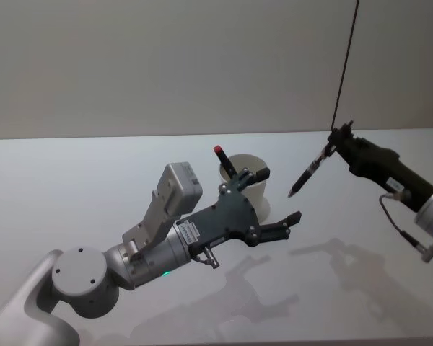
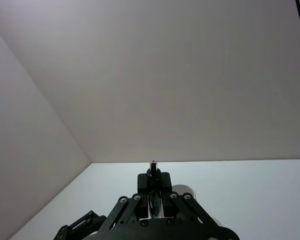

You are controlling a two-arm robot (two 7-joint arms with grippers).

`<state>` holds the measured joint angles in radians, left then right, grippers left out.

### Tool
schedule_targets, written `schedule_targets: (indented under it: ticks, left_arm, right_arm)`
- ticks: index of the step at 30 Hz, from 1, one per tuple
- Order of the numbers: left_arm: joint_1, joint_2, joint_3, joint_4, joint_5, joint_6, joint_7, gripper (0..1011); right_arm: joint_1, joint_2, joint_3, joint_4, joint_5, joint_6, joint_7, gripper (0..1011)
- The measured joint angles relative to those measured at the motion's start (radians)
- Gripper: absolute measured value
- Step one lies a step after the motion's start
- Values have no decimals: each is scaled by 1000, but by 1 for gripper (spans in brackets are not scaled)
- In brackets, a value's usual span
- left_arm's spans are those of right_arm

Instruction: Place the pen into the pen holder.

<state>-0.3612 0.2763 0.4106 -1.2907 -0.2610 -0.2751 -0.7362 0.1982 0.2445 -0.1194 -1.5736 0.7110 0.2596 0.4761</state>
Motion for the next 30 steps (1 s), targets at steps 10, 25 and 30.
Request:
schedule_targets:
  ticks: [10,25,30]
  left_arm:
    - [0,0,0,0,0,0,0,1004]
    - [0,0,0,0,0,0,0,1004]
    - [0,0,0,0,0,0,0,1004]
  right_arm:
    - [89,6,-7,91,-50,-2,113,144]
    - [275,-26,-40,331,-107,-5,287,144]
    - [328,-39,-51,410,-125,-22,316,144]
